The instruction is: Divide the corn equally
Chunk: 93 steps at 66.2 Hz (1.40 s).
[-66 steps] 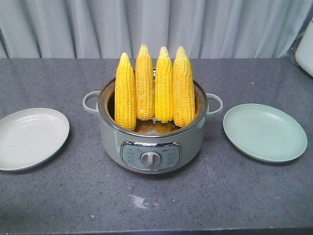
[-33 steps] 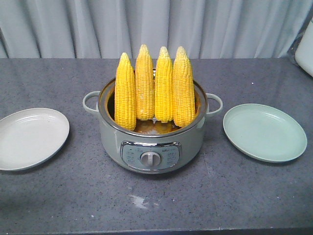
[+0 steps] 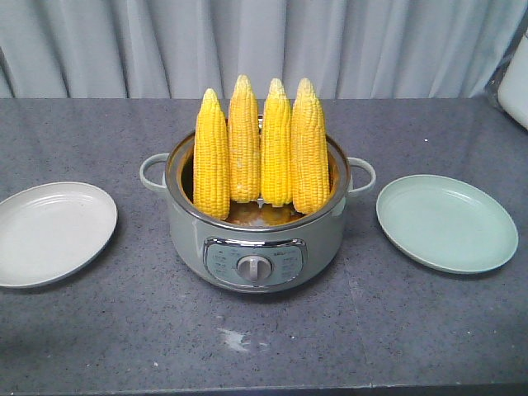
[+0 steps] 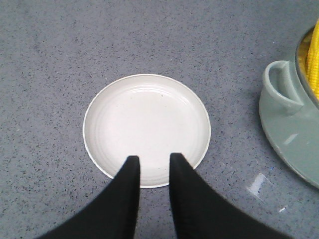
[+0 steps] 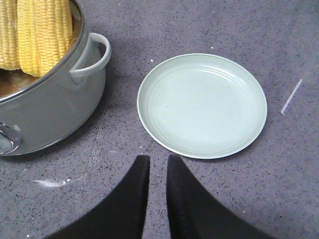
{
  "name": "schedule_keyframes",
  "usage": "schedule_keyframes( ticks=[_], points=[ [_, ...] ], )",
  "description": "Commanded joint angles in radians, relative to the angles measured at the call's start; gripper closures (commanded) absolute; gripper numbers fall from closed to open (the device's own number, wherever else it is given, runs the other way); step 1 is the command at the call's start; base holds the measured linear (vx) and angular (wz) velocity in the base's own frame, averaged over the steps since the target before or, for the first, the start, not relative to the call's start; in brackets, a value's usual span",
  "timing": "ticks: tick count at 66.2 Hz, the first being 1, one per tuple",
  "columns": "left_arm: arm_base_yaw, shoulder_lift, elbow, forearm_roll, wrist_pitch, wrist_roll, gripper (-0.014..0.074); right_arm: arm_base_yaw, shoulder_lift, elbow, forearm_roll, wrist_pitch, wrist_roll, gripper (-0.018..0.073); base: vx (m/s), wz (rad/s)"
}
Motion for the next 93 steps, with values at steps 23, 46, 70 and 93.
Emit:
schedule_keyframes(
  ticks=[23,46,70,93],
  points=[
    [-0.002,-0.004,-0.032,-0.002,-0.056,-0.011,-0.0011,-0.005,0.0,-0.032,0.004,-0.034,0.011,-0.0071,0.0,0.0],
    [-0.002,-0.004,-0.032,-0.002,-0.051,-0.012,0.0011,-0.005,0.051,-0.062,0.129,-0.037,-0.058,-0.0091,0.0,0.0],
    [-0.002,-0.004,-0.032,-0.002,-0.049,-0.012,0.002,-0.001,0.46,-0.401,0.32,0.01,-0.253,-0.0084,0.0,0.0],
    [-0.002,-0.004,-0.032,-0.002,-0.049,-0.012,0.002,0.144,0.826,-0.757,0.259,0.021,-0.281,-0.0075,0.0,0.0]
  ],
)
